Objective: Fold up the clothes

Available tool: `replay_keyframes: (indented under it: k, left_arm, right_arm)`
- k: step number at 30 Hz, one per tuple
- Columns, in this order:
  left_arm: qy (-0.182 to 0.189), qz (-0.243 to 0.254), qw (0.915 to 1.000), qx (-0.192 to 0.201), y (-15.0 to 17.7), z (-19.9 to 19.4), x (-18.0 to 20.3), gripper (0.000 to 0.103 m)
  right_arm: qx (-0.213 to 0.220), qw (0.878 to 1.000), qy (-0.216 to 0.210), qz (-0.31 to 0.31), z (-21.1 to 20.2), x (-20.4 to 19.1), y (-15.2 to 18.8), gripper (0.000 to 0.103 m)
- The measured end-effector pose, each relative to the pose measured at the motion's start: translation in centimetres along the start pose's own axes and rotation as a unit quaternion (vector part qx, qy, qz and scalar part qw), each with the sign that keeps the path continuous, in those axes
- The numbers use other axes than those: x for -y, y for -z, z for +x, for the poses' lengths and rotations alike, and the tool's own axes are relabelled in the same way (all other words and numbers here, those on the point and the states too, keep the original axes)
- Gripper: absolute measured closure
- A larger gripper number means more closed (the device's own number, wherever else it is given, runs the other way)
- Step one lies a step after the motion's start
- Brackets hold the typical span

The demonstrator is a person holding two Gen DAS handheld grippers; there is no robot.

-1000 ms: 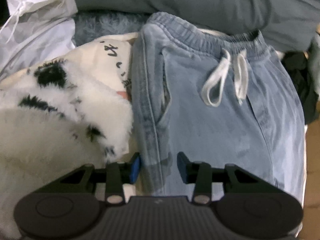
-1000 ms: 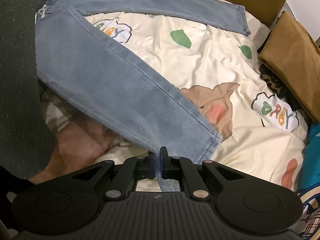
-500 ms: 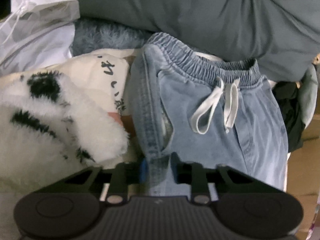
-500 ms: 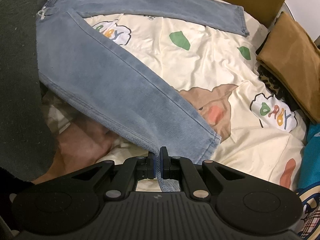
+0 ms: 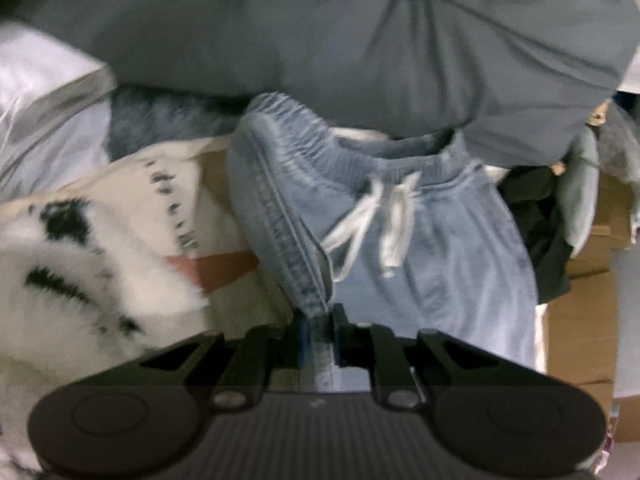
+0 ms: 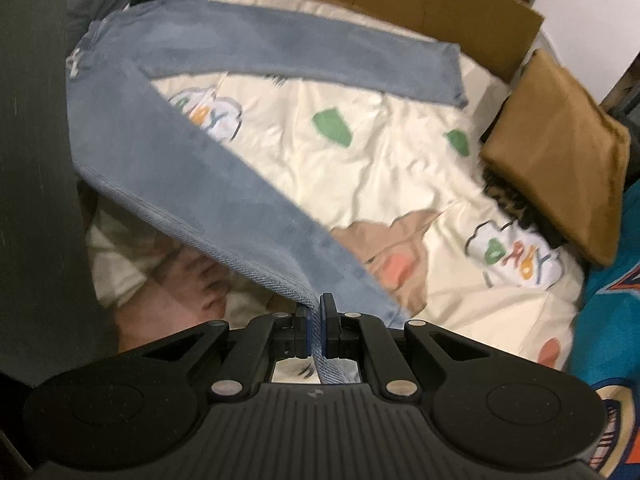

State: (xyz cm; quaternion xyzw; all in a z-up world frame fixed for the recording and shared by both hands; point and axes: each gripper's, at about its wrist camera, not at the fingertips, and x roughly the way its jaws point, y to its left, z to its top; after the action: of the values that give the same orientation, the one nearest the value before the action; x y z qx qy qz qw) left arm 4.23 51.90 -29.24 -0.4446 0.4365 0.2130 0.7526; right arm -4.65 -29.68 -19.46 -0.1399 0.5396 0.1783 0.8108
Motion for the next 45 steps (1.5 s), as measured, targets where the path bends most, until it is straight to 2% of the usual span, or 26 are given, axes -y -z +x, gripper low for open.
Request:
replay_keyframes:
  k: [11, 15, 19, 24, 28, 45]
  left_arm:
    - [0.022, 0.043, 0.9988, 0.003, -1.4, -1.2, 6.0, 0.094]
    - [0.031, 0.045, 0.9985, 0.007, -1.9, -2.4, 8.0, 0.094]
    - [0.021, 0.051, 0.9984, 0.004, -2.4, -2.5, 10.3, 0.095]
    - [0.032, 0.067, 0.9972, -0.002, -3.3, -2.4, 14.1, 0.095]
    - [0.03, 0.091, 0.9954, -0.007, -3.5, -1.3, 16.5, 0.095]
    - [0.032, 0.109, 0.9935, -0.014, -3.9, 3.5, 20.6, 0.095]
  right_arm:
    - [0.041, 0.998, 0.033, 0.015, -2.3, 2.2, -4.9, 0.102]
    - [0.059, 0.997, 0.036, 0.027, -2.9, 3.3, -6.2, 0.102]
    - [0.071, 0.997, 0.033, 0.026, -3.0, 4.2, -7.3, 0.102]
    - [0.073, 0.996, 0.039, 0.036, -2.9, 5.3, -8.6, 0.102]
    - [0.068, 0.996, 0.052, 0.024, -2.4, 5.8, -9.7, 0.102]
    - [0.067, 0.994, 0.066, 0.047, 3.1, 9.7, -14.6, 0.102]
